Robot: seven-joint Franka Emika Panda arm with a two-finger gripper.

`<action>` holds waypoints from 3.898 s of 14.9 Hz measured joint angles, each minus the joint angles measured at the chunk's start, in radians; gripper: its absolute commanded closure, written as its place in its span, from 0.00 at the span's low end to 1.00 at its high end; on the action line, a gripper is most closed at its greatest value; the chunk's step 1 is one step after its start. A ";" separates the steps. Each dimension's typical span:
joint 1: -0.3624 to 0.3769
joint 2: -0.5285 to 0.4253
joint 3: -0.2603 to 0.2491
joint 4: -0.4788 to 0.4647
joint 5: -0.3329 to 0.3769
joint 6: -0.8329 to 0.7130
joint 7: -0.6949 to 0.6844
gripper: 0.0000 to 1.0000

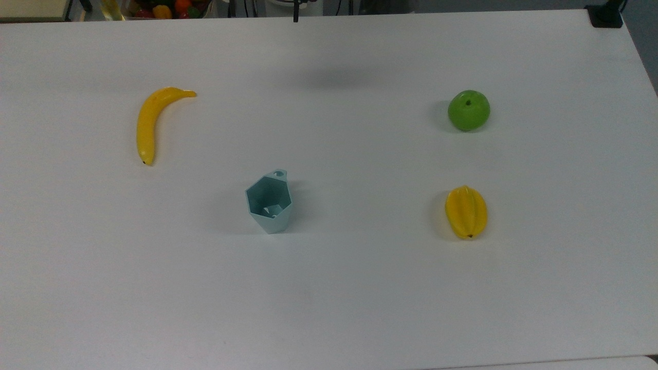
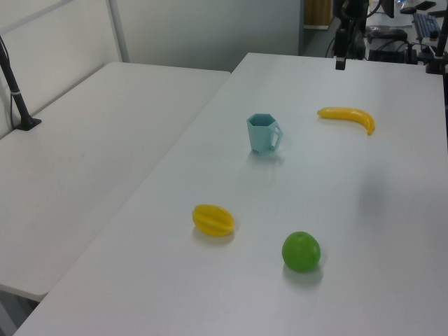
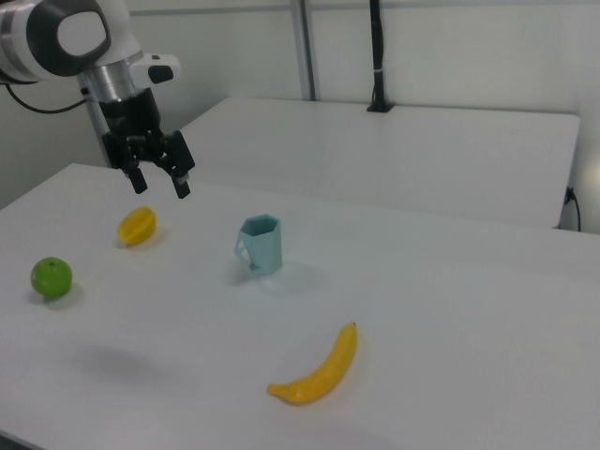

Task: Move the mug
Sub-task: 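Move the gripper down over the teal hexagonal mug, then lower the gripper onto the mug rim and close it, then drag the gripped mug away from the star fruit toward the table edge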

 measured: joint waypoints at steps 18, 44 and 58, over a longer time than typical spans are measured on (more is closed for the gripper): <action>-0.018 0.282 0.002 -0.019 -0.002 0.356 0.189 0.00; -0.011 0.388 0.003 -0.049 -0.040 0.569 0.268 0.87; 0.070 0.159 0.014 -0.363 -0.046 0.386 0.212 0.00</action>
